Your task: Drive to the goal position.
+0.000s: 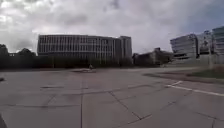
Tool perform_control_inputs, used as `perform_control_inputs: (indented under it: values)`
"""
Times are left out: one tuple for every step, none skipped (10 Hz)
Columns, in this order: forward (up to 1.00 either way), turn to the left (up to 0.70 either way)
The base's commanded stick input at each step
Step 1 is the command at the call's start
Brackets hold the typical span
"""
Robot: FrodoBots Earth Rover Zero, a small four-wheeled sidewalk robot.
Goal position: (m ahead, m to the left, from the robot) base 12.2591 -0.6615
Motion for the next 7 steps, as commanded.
perform_control_inputs:
  values:
    - [0.70,0.00]
    - [0.70,0.00]
    - [0.70,0.00]
    - [0.70,0.00]
    - [0.70,0.00]
    - [0.70,0.00]
    - [0.70,0.00]
